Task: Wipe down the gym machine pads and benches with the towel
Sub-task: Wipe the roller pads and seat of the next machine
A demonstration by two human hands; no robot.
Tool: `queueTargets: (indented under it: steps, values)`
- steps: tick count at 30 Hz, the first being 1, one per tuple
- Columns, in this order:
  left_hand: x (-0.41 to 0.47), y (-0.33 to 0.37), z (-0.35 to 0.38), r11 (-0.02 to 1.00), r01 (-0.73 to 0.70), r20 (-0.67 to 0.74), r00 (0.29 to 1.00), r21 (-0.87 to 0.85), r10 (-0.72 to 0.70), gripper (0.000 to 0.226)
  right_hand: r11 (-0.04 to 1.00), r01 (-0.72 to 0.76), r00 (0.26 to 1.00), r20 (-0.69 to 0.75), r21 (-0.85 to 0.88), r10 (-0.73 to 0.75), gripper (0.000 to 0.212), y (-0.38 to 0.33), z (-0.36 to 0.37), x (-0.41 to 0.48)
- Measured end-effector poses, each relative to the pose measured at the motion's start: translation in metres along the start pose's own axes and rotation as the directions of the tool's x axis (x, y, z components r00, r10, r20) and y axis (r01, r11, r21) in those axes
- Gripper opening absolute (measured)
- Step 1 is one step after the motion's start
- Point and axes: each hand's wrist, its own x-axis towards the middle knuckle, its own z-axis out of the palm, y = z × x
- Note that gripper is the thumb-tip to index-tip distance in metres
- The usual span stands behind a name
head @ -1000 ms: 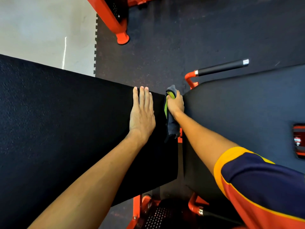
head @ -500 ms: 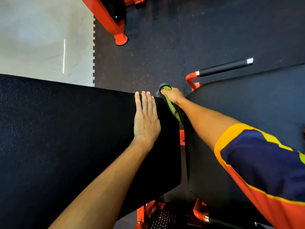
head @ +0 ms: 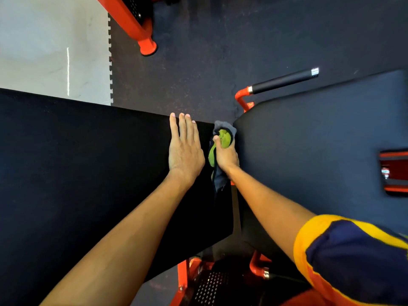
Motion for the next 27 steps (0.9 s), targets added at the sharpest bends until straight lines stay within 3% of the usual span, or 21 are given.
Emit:
queueTargets:
  steps: [8, 15, 24, 27]
  values:
    - [-0.007, -0.002, 0.005, 0.997, -0.082, -0.006, 0.997, -0.014, 0.082, 0.064, 0.990, -0.144, 0.987, 0.068, 0.003, 0.144, 0.088, 0.073, -0.005, -0.062]
    - [-0.031, 0.004, 0.005, 0.996, -0.084, 0.004, 0.996, -0.027, 0.084, 0.064, 0.999, 0.036, 0.999, 0.012, -0.034, -0.035, 0.074, 0.005, -0.004, -0.025]
    - [-0.079, 0.025, 0.013, 0.992, -0.118, 0.006, 0.993, -0.047, 0.118, 0.064, 0.994, 0.012, 1.000, 0.030, -0.107, -0.009, 0.078, 0.153, -0.006, -0.134]
    - [-0.091, 0.028, 0.012, 0.989, -0.146, 0.038, 0.988, -0.031, 0.148, 0.065, 0.994, -0.003, 0.997, 0.075, -0.108, 0.011, 0.079, 0.163, -0.008, -0.144]
